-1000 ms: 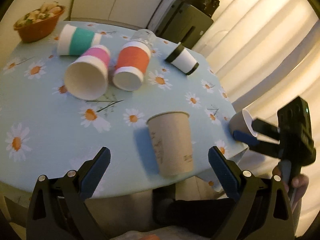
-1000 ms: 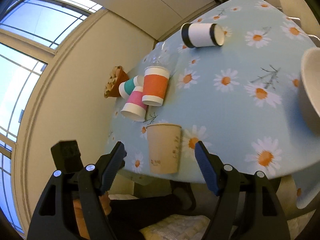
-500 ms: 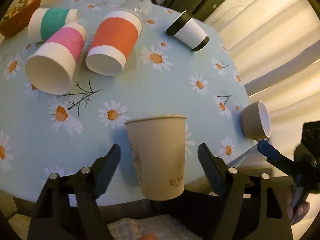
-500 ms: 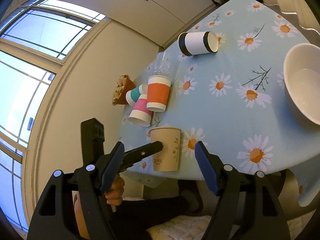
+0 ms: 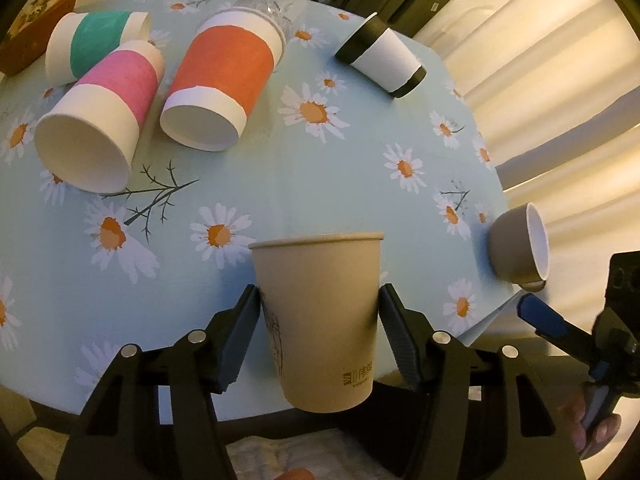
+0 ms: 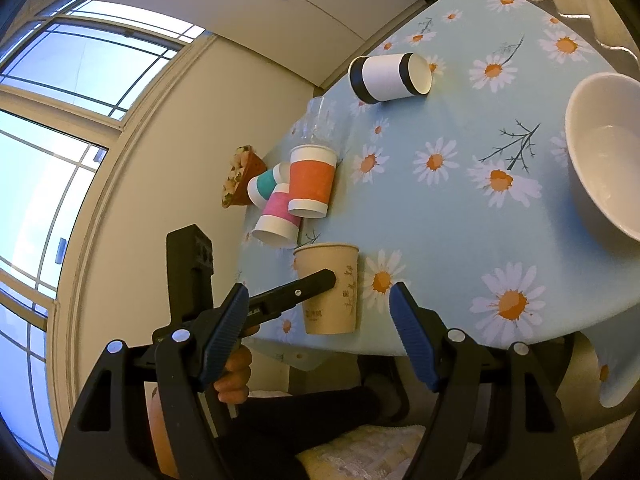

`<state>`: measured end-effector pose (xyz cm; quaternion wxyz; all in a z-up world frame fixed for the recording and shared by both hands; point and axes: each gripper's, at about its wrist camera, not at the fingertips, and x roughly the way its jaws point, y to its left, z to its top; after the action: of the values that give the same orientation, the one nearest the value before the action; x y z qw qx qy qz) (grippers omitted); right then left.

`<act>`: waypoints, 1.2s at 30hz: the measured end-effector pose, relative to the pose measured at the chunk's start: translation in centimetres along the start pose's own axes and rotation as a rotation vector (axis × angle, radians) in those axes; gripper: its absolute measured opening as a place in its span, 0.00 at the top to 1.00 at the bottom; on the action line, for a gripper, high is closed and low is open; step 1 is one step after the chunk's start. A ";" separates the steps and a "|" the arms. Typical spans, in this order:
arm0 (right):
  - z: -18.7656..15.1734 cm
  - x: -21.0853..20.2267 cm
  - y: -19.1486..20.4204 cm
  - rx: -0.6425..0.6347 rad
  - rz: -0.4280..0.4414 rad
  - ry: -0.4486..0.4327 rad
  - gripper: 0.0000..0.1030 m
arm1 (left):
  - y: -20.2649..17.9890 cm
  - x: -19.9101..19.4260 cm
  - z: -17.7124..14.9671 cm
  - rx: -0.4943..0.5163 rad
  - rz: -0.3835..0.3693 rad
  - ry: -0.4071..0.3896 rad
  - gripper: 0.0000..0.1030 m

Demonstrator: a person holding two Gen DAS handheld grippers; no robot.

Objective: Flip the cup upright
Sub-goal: 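Close the left gripper on the upright brown cup while the right gripper releases it, then lower the brown cup upright onto the tablecloth with the left gripper and open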

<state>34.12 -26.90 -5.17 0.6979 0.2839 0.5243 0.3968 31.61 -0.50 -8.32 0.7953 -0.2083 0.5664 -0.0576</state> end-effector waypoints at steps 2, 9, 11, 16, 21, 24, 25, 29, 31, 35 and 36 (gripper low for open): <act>0.0 0.0 0.1 -0.002 0.001 0.000 0.30 | -0.1 -0.8 -0.4 0.003 -0.003 -0.035 0.43; -0.1 0.4 0.2 -0.004 0.034 0.010 0.30 | -0.5 -4.2 -2.3 0.025 0.005 -0.245 0.43; -0.1 0.4 0.3 -0.009 0.039 0.008 0.30 | -1.1 -5.2 -3.4 0.060 0.050 -0.342 0.43; -0.2 0.9 0.4 -0.005 0.062 0.032 0.30 | -2.6 -6.5 -6.2 0.137 0.166 -0.576 0.43; -0.4 1.2 0.9 -0.030 0.059 0.042 0.30 | -3.8 -5.8 -8.3 0.178 0.217 -0.706 0.43; -0.5 1.5 0.9 -0.019 0.061 0.044 0.30 | -4.6 -4.9 -9.9 0.214 0.243 -0.834 0.43; -0.5 1.5 0.9 -0.018 0.061 0.044 0.30 | -4.7 -4.8 -10.3 0.220 0.252 -0.872 0.43; -0.6 1.5 0.7 -0.010 0.061 0.046 0.30 | -5.4 -3.6 -11.5 0.262 0.302 -1.017 0.43; -0.5 1.6 0.4 -0.002 0.057 0.047 0.30 | -5.0 -3.1 -11.9 0.243 0.325 -1.082 0.43; -0.5 1.8 0.0 0.012 0.053 0.052 0.30 | -3.9 -1.8 -12.2 0.182 0.349 -1.155 0.43; -0.5 1.9 0.0 0.013 0.051 0.054 0.30 | -3.7 -1.5 -12.2 0.182 0.356 -1.158 0.43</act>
<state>33.87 -25.34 -6.28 0.6714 0.2910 0.5378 0.4188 20.34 -6.61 -8.89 0.9859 -0.0393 0.0612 0.1504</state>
